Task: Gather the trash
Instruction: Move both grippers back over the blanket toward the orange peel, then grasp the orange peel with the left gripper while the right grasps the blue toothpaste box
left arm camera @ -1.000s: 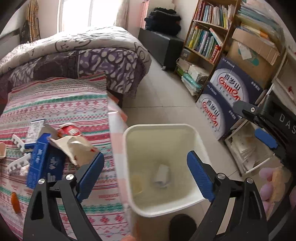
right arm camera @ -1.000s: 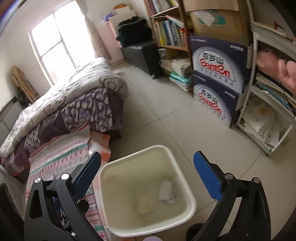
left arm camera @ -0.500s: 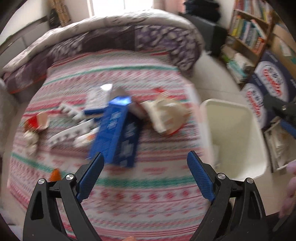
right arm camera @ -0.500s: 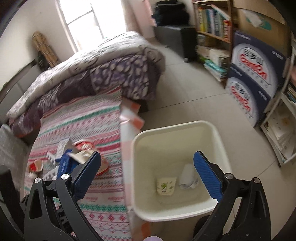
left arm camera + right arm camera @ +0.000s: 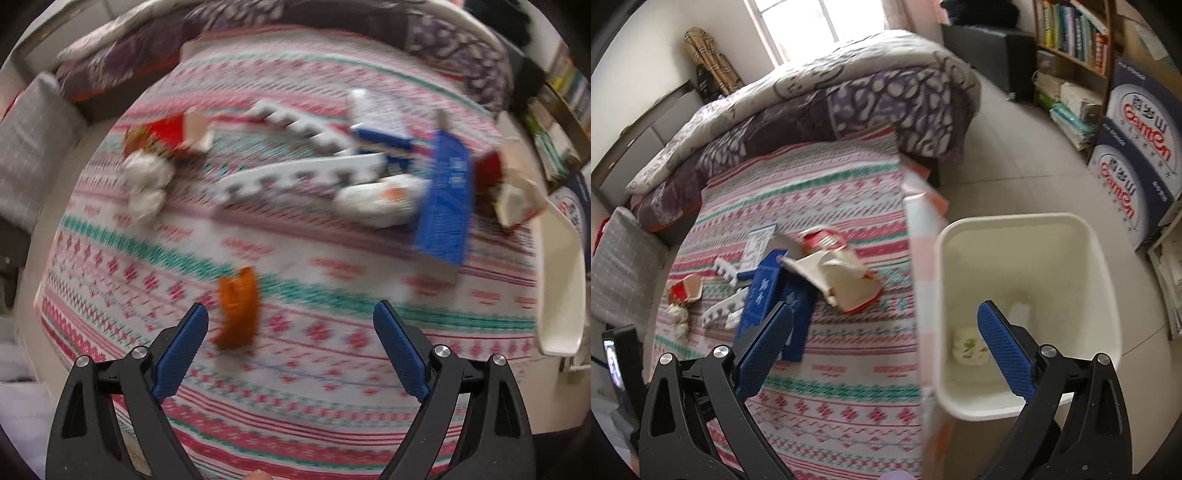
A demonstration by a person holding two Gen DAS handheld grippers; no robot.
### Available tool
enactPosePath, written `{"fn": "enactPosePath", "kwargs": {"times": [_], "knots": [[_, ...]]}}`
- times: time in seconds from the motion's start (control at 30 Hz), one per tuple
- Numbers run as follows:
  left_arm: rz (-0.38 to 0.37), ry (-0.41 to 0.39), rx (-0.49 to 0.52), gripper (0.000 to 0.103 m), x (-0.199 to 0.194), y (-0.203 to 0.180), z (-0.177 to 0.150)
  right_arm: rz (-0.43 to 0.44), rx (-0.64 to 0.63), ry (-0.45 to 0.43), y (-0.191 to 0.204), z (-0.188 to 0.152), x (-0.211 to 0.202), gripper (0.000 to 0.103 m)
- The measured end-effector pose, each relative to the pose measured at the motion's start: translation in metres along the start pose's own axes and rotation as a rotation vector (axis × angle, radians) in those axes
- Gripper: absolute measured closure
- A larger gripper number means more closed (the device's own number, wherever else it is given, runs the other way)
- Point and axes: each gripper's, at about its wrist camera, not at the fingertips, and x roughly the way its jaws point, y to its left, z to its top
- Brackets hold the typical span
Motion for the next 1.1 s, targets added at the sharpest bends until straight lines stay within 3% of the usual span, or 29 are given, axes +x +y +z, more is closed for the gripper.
{"fn": "enactPosePath", "kwargs": {"times": [0.13,0.3,0.33,0.4,0.5,0.77,1.1], "knots": [[-0.050,0.047,-0.087,0.022,0.013,0.029,-0.004,0.038,-0.003,0.039,0.016,-0.004,0.010,0.007],[-0.086,0.096,-0.115,0.047,0.023,0.044,-0.010,0.086,-0.004,0.091,0.038,-0.010,0.024,0.007],[-0.080,0.087,-0.105,0.049,0.022,0.044,-0.012,0.092,-0.006,0.099,0.043,-0.011,0.026,0.007],[-0.076,0.071,-0.082,0.065,0.018,0.041,-0.014,0.096,-0.016,0.115,0.054,-0.013,0.034,0.007],[-0.049,0.058,-0.048,0.081,0.015,0.037,-0.017,0.091,-0.025,0.132,0.068,-0.018,0.045,0.007],[-0.055,0.034,-0.071,0.084,0.004,0.057,-0.026,0.062,-0.032,0.141,0.103,-0.022,0.069,0.007],[-0.074,-0.019,-0.104,0.084,-0.018,0.072,-0.025,-0.078,-0.085,0.126,0.121,-0.022,0.108,0.007]]}}
